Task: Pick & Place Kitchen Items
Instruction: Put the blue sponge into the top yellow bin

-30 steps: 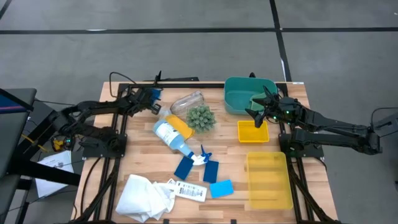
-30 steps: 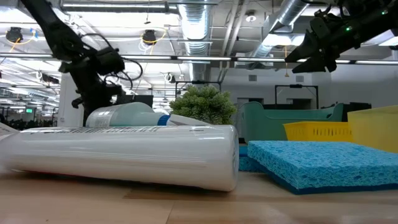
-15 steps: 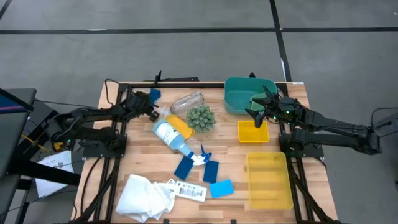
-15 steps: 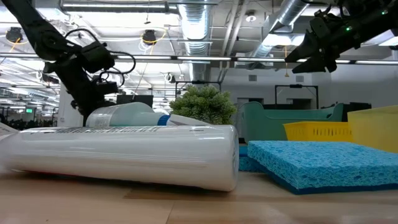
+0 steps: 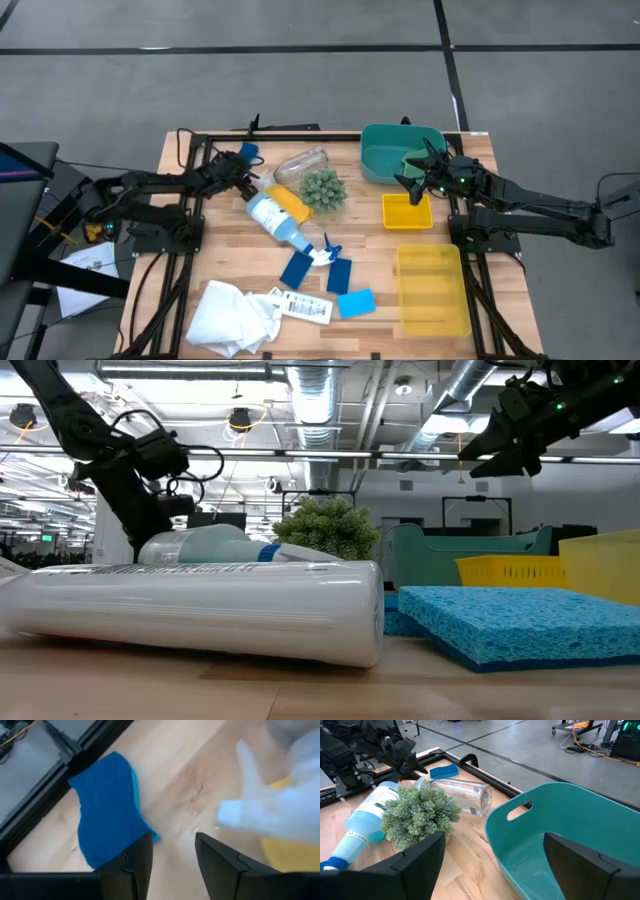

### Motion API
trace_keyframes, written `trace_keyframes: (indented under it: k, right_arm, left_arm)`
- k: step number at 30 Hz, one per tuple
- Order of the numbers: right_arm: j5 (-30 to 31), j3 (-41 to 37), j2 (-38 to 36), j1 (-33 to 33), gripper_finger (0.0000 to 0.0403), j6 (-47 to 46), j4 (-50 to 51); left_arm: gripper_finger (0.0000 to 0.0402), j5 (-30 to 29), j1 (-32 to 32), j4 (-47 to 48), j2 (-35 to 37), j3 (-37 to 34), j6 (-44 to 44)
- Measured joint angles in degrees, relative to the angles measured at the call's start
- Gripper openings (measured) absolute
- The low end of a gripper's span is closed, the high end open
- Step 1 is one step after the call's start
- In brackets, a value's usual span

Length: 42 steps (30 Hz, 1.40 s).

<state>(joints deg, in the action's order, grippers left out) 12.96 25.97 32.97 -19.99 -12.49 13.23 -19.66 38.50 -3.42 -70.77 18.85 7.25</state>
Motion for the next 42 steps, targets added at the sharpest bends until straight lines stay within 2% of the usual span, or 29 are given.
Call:
trace_keyframes:
  k: [6, 10, 31, 36, 42]
  right_arm:
    - [-0.01, -0.01, 0.00, -0.02, 0.0327, 0.32, 0.00]
    - [-0.01, -0.01, 0.00, 0.00, 0.0327, 0.46, 0.00]
    - [0.03, -0.01, 0.01, -0.01, 0.0327, 0.46, 0.04]
    - [0.01, -0.01, 0.01, -0.02, 0.0327, 0.46, 0.02]
    - [-0.01, -0.01, 0.01, -0.01, 0.0327, 0.45, 0.04]
  left_arm:
    - [0.0145, -1.93, 0.58, -5.41, -4.56, 0.00, 1.15]
    - [0.0141, -5.46, 1.57, -6.51, -6.92, 0.30, 1.09]
    - [0.0123, -7.32, 5.09, -5.09, -6.86, 0.72, -4.39]
    - [0.0086, -7.32, 5.09, -5.09, -6.86, 0.72, -4.53]
    - [0.0008, -7.32, 5.09, -5.05, -6.86, 0.76, -4.61]
